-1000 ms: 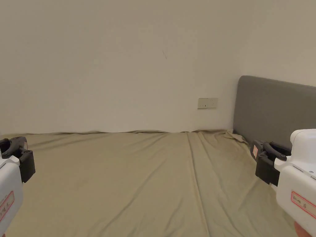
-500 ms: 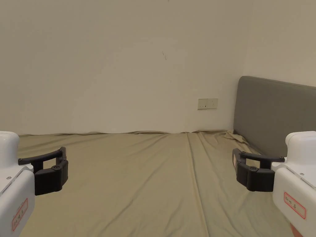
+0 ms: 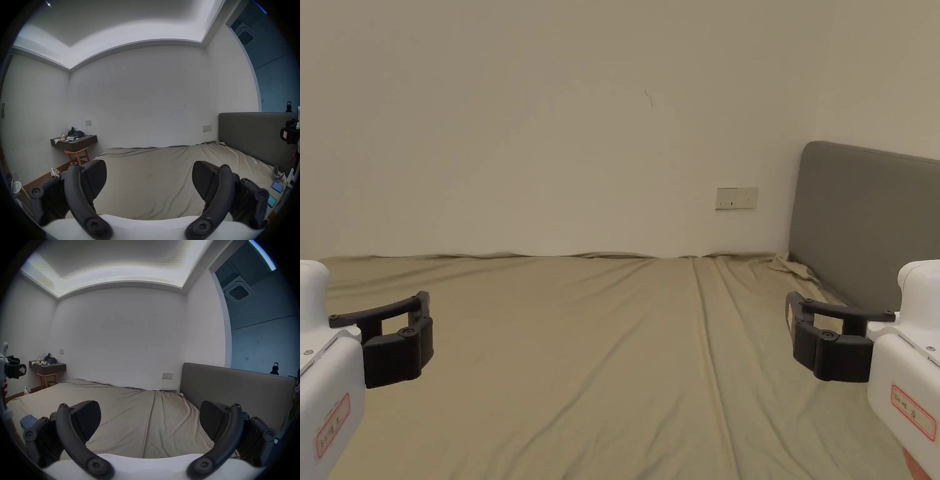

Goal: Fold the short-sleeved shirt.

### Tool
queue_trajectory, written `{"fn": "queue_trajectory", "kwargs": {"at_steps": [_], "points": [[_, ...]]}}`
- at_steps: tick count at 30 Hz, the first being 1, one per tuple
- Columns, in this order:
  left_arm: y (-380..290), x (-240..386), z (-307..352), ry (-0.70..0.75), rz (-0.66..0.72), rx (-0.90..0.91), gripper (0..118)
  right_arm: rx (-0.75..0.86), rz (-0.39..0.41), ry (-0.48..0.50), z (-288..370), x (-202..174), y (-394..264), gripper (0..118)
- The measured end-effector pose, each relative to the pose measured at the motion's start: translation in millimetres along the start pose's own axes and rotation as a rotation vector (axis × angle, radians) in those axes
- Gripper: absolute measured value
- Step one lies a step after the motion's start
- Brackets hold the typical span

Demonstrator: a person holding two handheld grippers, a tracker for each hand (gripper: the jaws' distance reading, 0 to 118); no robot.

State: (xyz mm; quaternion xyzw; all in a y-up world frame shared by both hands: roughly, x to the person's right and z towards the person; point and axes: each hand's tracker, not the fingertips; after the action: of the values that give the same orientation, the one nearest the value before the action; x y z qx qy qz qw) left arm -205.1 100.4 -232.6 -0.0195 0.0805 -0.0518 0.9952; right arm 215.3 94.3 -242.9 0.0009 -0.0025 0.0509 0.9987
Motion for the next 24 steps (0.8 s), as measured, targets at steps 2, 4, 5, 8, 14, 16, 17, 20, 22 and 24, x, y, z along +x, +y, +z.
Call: {"fn": "queue_trajectory", "kwargs": {"at_steps": [2,4,5,8,14,16,17,20,22,24], "points": [[-0.4,0.1,-1.0,0.000,0.000,-0.001,113,0.000,0.003,0.001,-0.4,-0.5,-0.3,118],[0.0,0.2,-1.4,-0.001,-0.001,0.001,113,0.002,0.001,-0.001,0.1,0.0,0.0,118],[0.3,-0.4,-1.4,-0.002,-0.001,0.003,113,0.003,-0.003,-0.003,-0.1,0.5,0.0,118],[1.0,-0.8,-2.8,0.002,-0.003,0.006,113,0.001,-0.010,-0.006,-0.6,2.6,-0.6,118],[1.0,-5.2,-3.6,-0.006,0.010,0.008,113,0.001,-0.011,-0.006,-0.5,2.0,-1.8,118],[0.8,-4.9,-3.3,-0.008,0.005,0.005,113,0.001,-0.014,0.000,-0.2,1.5,-2.3,118],[1.2,-4.4,-2.8,-0.005,-0.001,0.004,113,-0.001,-0.014,-0.002,-0.4,0.4,-2.3,118],[1.3,-4.0,-3.0,0.003,-0.014,0.003,113,0.002,-0.007,-0.005,0.9,-1.7,-2.3,118],[1.6,-4.6,-3.2,0.001,-0.012,0.005,113,0.002,0.002,0.002,0.6,-2.6,-2.1,118],[2.2,-5.2,-3.1,0.002,-0.008,0.009,113,-0.004,0.012,0.005,0.1,-3.8,-2.0,118]]}}
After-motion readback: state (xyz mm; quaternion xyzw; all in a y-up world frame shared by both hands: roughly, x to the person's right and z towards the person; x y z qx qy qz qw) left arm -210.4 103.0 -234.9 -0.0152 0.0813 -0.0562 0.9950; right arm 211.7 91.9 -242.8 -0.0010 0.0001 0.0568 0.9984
